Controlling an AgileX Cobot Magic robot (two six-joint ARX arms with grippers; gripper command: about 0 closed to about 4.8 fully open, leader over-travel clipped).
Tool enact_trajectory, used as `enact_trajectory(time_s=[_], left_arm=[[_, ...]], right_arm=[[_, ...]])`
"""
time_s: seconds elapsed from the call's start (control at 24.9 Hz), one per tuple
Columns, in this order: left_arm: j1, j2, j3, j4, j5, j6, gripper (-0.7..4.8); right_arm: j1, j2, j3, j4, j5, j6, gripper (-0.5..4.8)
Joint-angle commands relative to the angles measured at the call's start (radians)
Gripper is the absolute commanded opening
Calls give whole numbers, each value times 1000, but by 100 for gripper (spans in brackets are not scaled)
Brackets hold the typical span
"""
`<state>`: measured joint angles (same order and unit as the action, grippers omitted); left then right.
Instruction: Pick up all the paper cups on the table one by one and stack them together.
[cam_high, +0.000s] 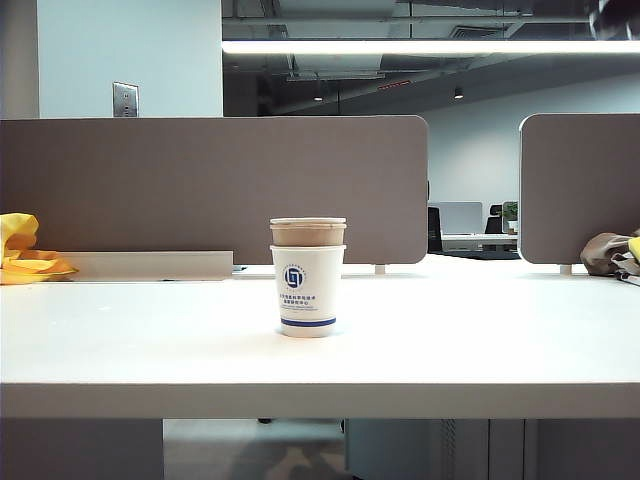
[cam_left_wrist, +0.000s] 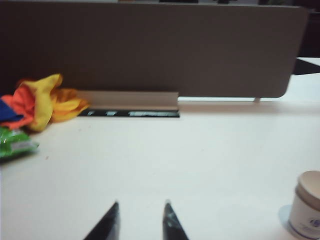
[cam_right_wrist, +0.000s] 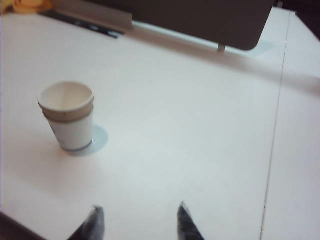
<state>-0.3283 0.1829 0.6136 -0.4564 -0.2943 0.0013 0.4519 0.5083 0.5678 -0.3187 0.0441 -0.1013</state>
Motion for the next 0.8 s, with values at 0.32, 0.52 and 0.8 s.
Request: enact_trajectory(time_s=[0.32, 0.52, 0.8], left_arm=[[0, 3, -211, 188, -76, -91, 113], [0, 2, -227, 220, -65, -87, 113], [0, 1, -225, 219, -61, -88, 113]], right_arm=[[0, 4, -222, 263, 210, 75, 189], [0, 4, -259, 262, 234, 75, 189], [0, 3, -259, 267, 234, 75, 189]])
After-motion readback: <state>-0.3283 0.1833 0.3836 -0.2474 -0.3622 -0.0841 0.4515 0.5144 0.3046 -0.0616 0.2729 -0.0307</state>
